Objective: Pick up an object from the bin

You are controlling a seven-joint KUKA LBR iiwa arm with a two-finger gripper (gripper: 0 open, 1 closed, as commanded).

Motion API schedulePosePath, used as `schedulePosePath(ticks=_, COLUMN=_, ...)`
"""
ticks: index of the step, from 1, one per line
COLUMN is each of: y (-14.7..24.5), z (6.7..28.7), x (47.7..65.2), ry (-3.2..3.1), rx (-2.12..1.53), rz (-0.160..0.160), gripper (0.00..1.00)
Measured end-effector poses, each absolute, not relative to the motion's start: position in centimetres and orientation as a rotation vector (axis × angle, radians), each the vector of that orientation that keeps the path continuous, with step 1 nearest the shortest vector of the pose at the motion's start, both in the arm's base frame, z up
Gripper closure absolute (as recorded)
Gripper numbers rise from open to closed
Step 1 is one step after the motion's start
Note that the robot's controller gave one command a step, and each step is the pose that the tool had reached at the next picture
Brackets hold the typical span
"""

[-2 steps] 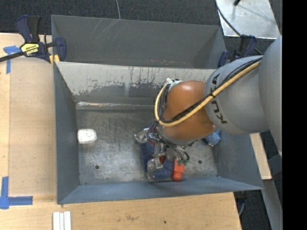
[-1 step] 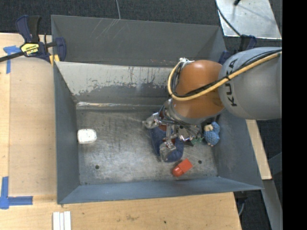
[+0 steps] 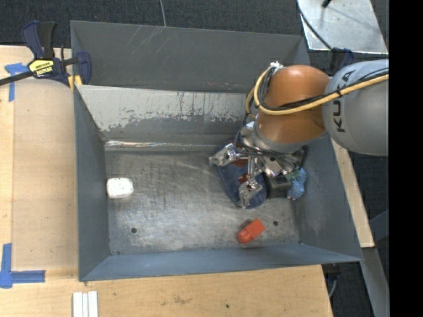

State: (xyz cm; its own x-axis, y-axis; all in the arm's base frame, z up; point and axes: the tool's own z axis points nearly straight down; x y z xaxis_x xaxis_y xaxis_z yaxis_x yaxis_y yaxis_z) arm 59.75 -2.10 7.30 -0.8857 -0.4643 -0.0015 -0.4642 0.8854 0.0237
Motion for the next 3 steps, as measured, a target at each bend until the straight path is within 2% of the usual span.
schedulePosePath(ticks=1, y=-4.8, z=7.5, x=57.7, ry=-3.156, rx=0.220, rz=-0.022, gripper=0.00)
schedulePosePath(ticks=2, y=-7.3, z=7.3, x=60.2, ry=-3.114, rx=0.424, rz=-0.029, gripper=0.00)
schedulePosePath(ticks=3, y=-9.2, z=7.2, x=61.6, ry=-3.070, rx=0.579, rz=-0.041, gripper=0.00)
